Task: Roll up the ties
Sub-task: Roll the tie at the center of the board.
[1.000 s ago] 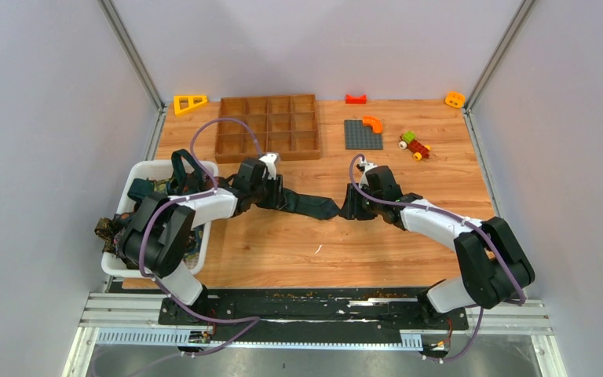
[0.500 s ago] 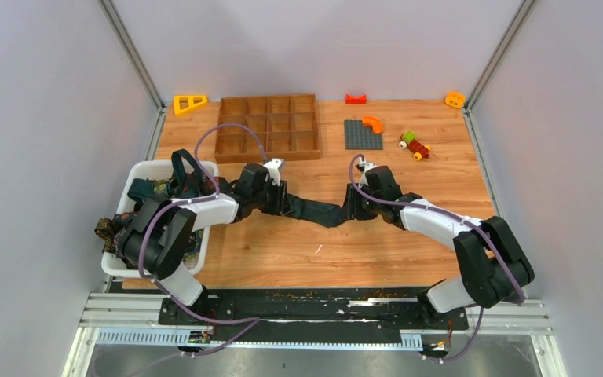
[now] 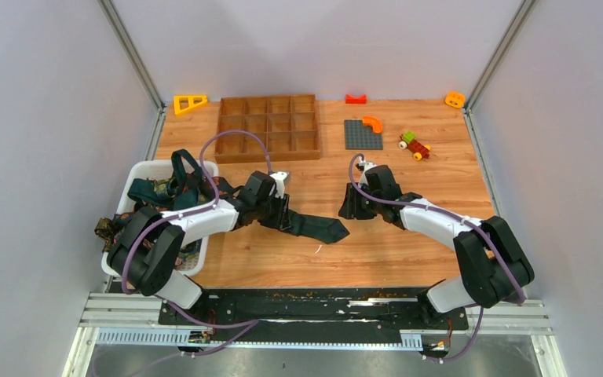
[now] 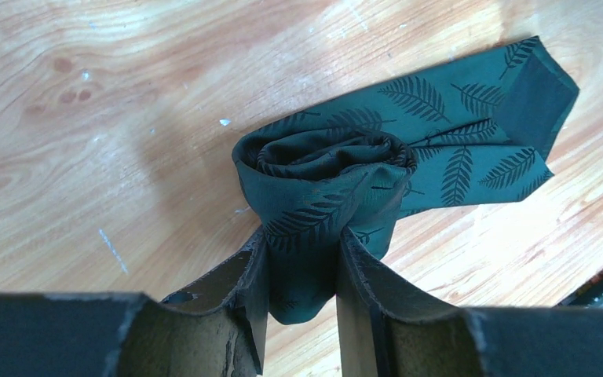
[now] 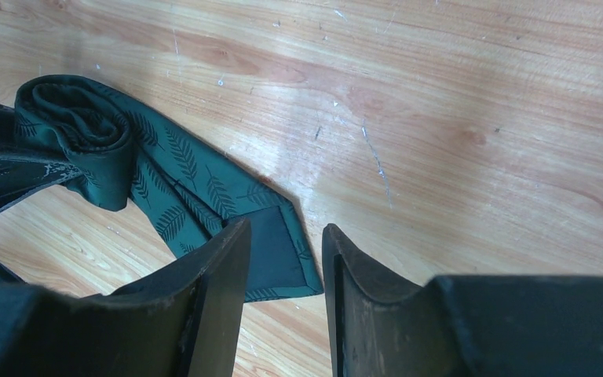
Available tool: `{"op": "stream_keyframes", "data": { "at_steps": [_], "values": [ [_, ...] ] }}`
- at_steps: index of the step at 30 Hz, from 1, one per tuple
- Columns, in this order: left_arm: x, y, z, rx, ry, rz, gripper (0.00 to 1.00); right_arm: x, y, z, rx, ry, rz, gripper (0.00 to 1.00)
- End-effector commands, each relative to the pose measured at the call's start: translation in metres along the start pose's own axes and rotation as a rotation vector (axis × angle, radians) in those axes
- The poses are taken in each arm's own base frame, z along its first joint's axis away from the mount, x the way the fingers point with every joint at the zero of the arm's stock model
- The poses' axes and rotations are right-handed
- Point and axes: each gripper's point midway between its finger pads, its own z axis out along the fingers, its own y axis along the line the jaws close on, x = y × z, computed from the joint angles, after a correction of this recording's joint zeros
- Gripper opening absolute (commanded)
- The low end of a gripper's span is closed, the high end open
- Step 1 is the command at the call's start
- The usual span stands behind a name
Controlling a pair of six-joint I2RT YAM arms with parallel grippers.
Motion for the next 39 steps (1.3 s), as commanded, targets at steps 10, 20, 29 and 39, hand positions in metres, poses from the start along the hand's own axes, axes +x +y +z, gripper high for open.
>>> {"op": "stream_keyframes", "data": {
  "at_steps": [10,20,29,39],
  "values": [
    [0.014,0.052,-0.031,-0.47,0.198,0.12,0.25,-0.019,0.01,-0.001,-0.028,-0.042,-0.011,0.4],
    [-0.016,0.073,-0.053,-0.772,0.216,0.243,0.24,-0.019,0.01,-0.002,-0.035,-0.046,-0.018,0.4],
    [-0.039,0.089,-0.064,-1.088,0.21,0.362,0.23,-0.018,0.011,-0.003,-0.043,-0.05,-0.021,0.4],
    [-0.042,0.084,-0.04,-1.185,0.218,0.429,0.22,-0.019,0.013,-0.005,-0.055,-0.057,-0.03,0.4]
  ]
}}
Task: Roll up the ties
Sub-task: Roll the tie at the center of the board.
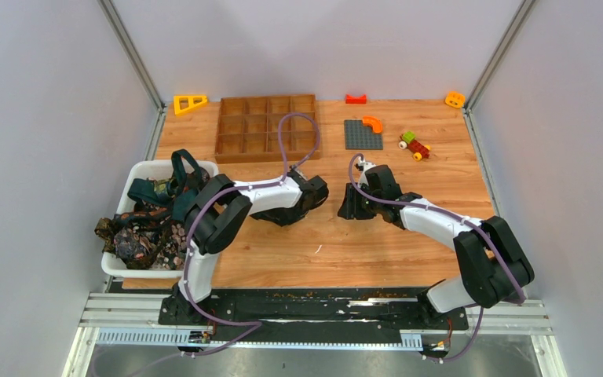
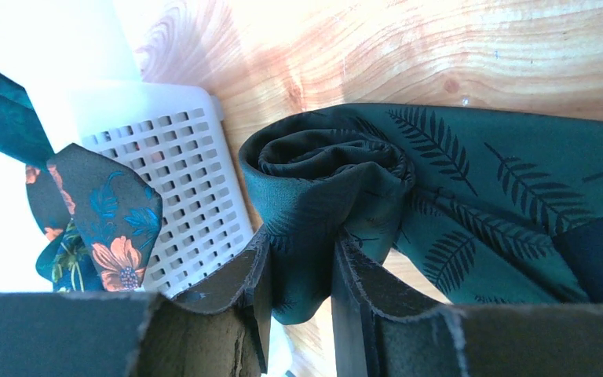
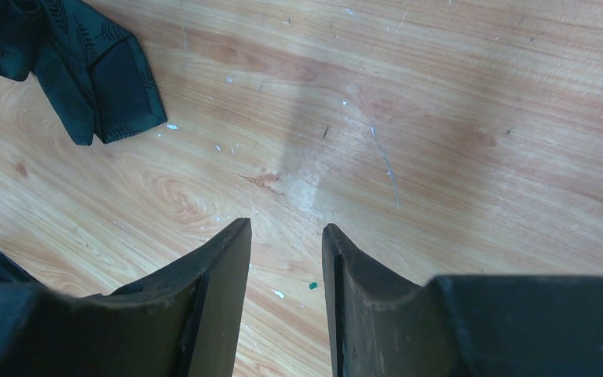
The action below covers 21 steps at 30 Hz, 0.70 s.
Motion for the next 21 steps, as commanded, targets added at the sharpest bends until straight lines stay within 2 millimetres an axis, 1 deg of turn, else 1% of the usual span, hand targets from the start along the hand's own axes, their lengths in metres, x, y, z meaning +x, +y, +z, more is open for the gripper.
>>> {"op": "stream_keyframes", "data": {
  "at_steps": [1,6,11,17,21],
  "values": [
    [-0.006,-0.006,-0.001,-0.042,-0.012,-0.025,0.22,-0.019,0.01,-0.004,-0.037,-0.062,-0.024,0.4],
    [-0.012,-0.026,-0.009,0.018,-0.02,-0.031,0.23,-0.019,0.01,-0.005,-0.039,-0.064,-0.025,0.4],
    [-0.015,-0.045,-0.012,0.07,-0.005,-0.027,0.26,-0.019,0.009,-0.005,-0.037,-0.064,-0.022,0.4],
    [-0.02,-0.064,-0.016,0.163,0.001,-0.051,0.32,-0.019,0.009,-0.005,-0.037,-0.066,-0.023,0.4],
    [-0.022,-0.081,-0.02,0.252,0.009,-0.067,0.36,-0.019,0.009,-0.005,-0.037,-0.066,-0.021,0.4]
  ]
}}
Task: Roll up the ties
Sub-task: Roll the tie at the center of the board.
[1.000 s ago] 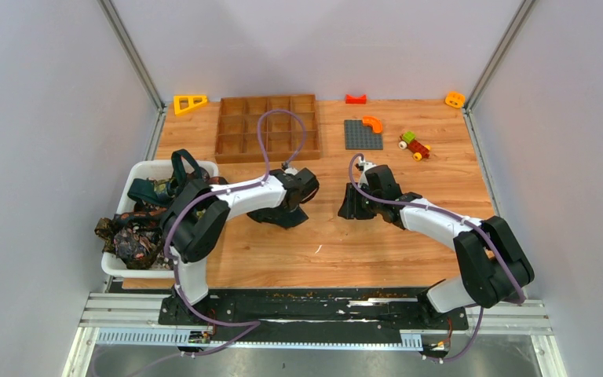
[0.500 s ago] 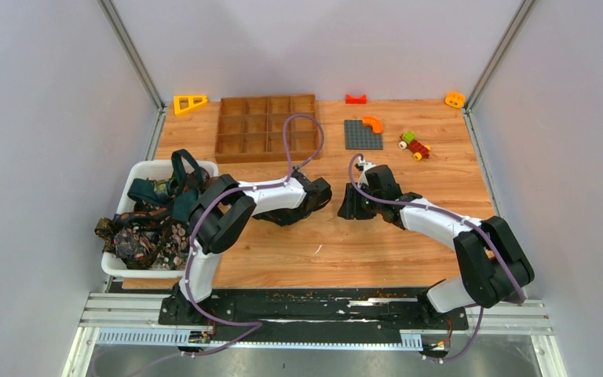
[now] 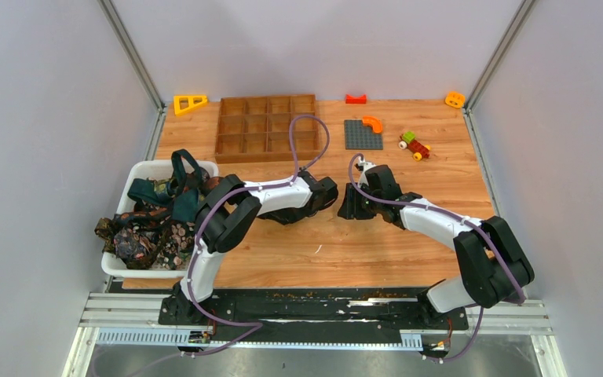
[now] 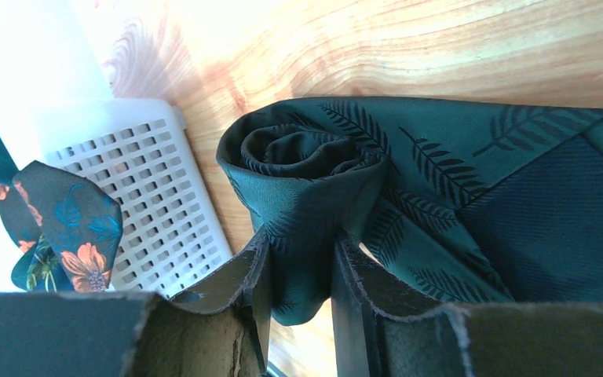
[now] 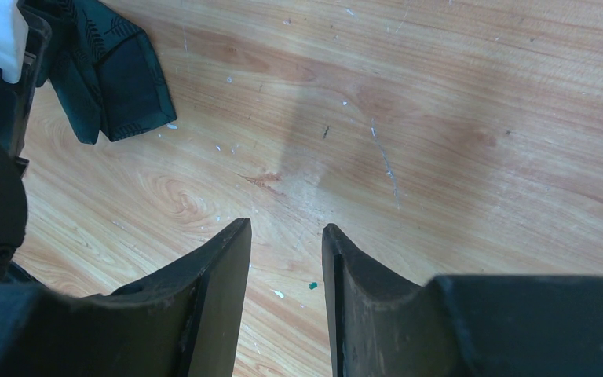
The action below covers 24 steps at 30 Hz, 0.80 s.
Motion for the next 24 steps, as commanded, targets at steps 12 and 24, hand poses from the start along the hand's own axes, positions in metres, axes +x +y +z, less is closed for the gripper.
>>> {"op": "stream_keyframes", "data": {
  "at_steps": [12,24],
  "values": [
    [-0.025,-0.074,-0.022,0.39,-0.026,-0.158,0.49,-0.019,0.008,-0.004,-0.031,-0.062,-0.017,0.4],
    [-0.03,-0.053,-0.031,0.537,-0.067,-0.28,0.52,-0.019,0.006,-0.002,-0.017,-0.05,-0.01,0.4]
  ]
}}
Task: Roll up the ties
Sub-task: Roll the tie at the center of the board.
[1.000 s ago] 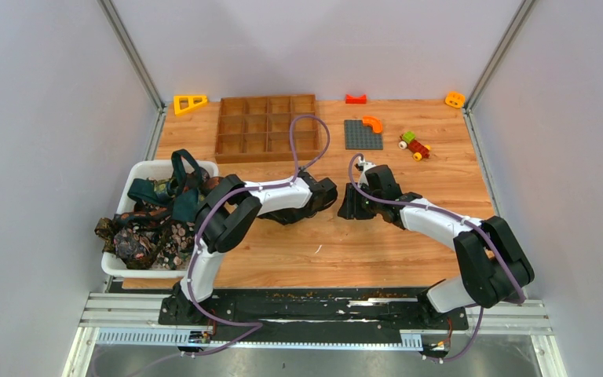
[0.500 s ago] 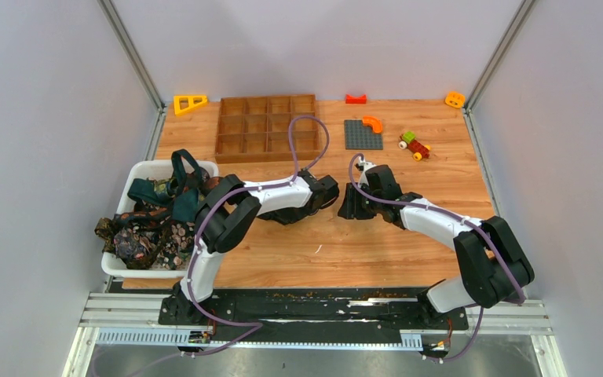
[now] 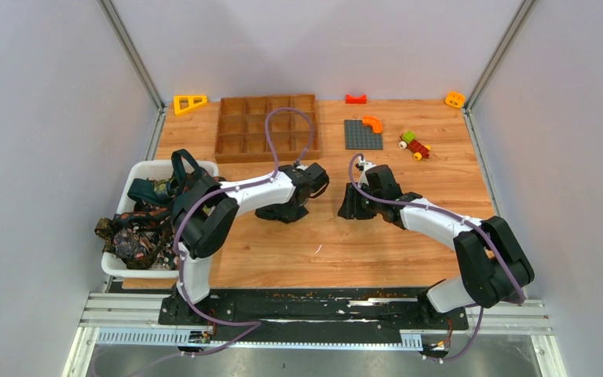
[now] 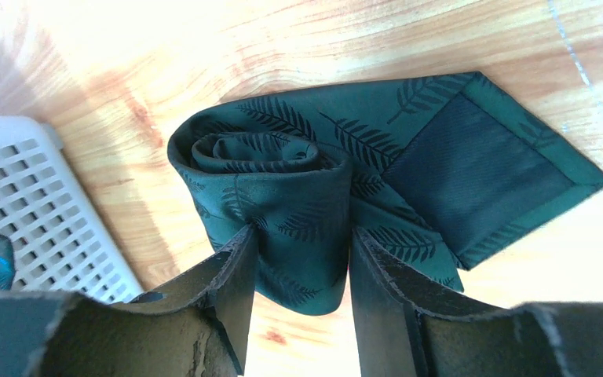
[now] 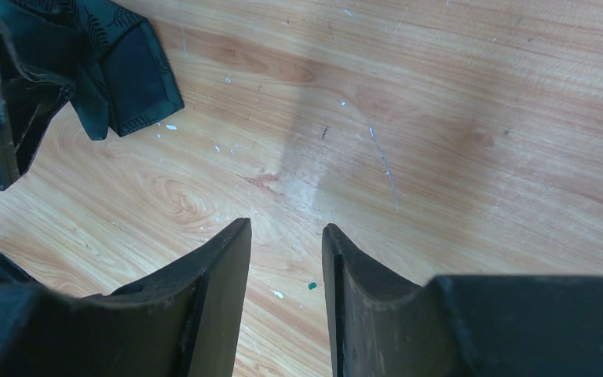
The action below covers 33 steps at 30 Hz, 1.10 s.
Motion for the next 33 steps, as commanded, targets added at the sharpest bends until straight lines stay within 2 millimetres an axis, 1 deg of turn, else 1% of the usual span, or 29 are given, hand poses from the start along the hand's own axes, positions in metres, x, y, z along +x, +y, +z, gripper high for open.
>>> {"op": "stream_keyframes", "data": {
  "at_steps": [1,9,15,21,25,28,30,33],
  "values": [
    [-0.014,-0.032,-0.008,0.232,-0.058,-0.119,0.53,-0.019,0.007,-0.002,-0.016,-0.051,-0.01,0.4],
    [-0.02,-0.01,-0.025,0.293,-0.132,-0.163,0.61,-0.018,0.005,-0.001,-0.007,-0.042,-0.003,0.39],
    [-0.029,0.006,-0.048,0.321,-0.207,-0.178,0.67,-0.019,0.005,0.0,-0.002,-0.039,-0.001,0.39],
    [-0.033,0.026,-0.075,0.34,-0.301,-0.171,0.82,-0.019,0.005,0.0,0.0,-0.039,0.001,0.39],
    [-0.033,0.044,-0.094,0.358,-0.367,-0.173,0.9,-0.019,0.005,0.0,-0.001,-0.037,0.002,0.39],
    [-0.03,0.053,-0.099,0.399,-0.389,-0.204,0.92,-0.019,0.005,0.0,-0.001,-0.036,0.001,0.39],
    [-0.025,0.055,-0.1,0.424,-0.391,-0.221,0.92,-0.019,0.005,0.0,0.001,-0.038,0.006,0.39],
    [-0.018,0.065,-0.098,0.41,-0.397,-0.244,0.92,-0.02,0.009,-0.002,0.001,-0.037,0.022,0.39]
  ]
}}
